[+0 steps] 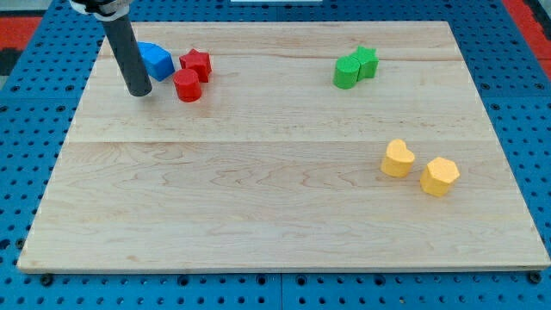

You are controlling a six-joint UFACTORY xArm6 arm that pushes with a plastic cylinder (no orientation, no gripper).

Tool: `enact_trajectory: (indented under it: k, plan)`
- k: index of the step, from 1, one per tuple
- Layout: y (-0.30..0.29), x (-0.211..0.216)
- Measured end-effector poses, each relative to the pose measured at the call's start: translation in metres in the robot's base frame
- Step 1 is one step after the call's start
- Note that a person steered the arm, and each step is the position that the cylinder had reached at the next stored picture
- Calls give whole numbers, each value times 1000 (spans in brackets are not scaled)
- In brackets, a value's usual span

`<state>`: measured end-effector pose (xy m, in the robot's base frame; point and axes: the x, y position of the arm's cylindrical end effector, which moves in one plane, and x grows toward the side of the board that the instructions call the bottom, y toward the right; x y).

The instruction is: Push the red circle to the bottom right of the red star

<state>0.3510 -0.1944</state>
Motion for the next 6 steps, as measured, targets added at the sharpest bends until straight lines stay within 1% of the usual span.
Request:
enact_trajectory:
  k: [4, 5, 6]
  plan:
    - [74, 0]
    - [74, 0]
    - [45, 41]
